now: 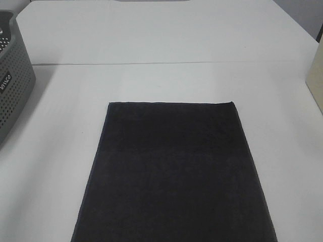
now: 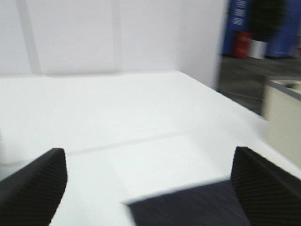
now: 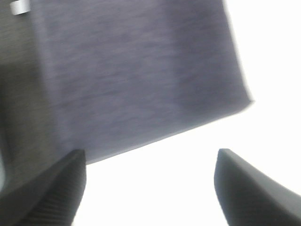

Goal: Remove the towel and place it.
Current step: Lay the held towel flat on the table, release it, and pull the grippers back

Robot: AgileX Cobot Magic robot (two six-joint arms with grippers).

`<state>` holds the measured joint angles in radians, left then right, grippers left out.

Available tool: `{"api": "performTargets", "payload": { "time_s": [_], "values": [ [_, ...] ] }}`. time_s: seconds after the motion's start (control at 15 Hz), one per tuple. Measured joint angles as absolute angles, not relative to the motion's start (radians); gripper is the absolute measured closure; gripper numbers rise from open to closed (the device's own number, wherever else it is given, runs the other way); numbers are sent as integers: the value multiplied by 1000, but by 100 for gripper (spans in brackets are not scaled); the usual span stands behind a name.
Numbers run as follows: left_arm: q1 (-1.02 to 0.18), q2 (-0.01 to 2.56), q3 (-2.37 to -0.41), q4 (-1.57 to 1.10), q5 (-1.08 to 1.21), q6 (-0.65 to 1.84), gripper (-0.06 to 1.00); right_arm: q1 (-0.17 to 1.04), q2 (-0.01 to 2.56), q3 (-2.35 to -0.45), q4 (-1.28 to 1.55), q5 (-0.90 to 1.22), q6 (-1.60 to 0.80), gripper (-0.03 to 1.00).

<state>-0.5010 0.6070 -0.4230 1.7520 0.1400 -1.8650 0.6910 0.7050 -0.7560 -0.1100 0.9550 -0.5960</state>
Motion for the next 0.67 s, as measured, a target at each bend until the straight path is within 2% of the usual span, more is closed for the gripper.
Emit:
{"api": "performTargets", "payload": {
  "time_s": [0.13, 0.2, 0.4, 0.6, 0.67],
  "values": [
    [-501, 607, -464, 1749, 495, -1718, 8, 691, 707, -756, -270, 791, -463, 24],
    [-501, 607, -487, 1745, 586, -1670, 9, 691, 716, -756, -357, 703, -340, 24],
    [-495, 687, -586, 1590, 713, -1538, 10, 691, 788, -756, -648, 527, 73, 24],
    [-414, 884, -792, 1283, 766, -1277, 10, 691, 922, -776, -942, 538, 625, 24],
    [-386, 923, -837, 1214, 743, -1208, 10, 691, 941, -787, -962, 549, 683, 24]
  ]
}}
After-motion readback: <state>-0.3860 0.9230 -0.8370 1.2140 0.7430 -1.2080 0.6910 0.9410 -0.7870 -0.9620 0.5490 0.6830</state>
